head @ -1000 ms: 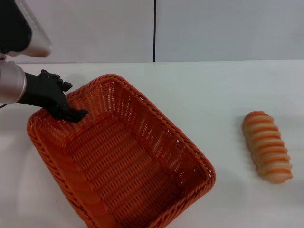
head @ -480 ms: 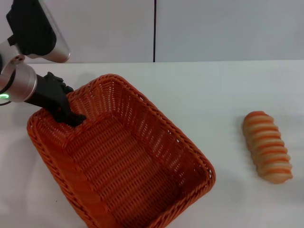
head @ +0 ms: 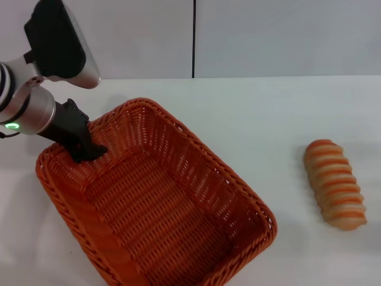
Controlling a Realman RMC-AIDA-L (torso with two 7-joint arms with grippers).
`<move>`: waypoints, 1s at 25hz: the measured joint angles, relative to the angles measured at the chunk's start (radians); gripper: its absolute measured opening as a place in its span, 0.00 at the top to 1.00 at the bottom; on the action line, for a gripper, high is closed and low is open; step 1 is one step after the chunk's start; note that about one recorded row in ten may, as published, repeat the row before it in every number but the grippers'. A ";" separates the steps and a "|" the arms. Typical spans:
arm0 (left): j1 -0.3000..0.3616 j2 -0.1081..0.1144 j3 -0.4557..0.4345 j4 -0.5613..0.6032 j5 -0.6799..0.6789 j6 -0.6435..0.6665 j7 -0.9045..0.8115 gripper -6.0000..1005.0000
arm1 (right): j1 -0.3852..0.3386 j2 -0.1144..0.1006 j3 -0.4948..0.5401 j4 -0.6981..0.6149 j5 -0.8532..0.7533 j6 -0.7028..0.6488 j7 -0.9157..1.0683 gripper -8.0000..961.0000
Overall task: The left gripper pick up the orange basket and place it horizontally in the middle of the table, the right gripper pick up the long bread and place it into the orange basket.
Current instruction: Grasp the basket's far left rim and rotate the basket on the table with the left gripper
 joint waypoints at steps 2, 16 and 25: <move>-0.004 -0.001 0.016 -0.001 0.019 0.001 -0.020 0.61 | 0.001 0.000 0.000 0.000 0.000 0.000 0.000 0.38; -0.013 -0.003 0.020 0.077 0.042 -0.040 -0.322 0.73 | 0.018 -0.005 0.036 -0.041 0.000 -0.005 0.024 0.38; -0.015 0.001 -0.022 0.071 0.100 -0.041 -0.583 0.77 | 0.084 -0.007 0.060 -0.195 0.000 0.072 0.091 0.38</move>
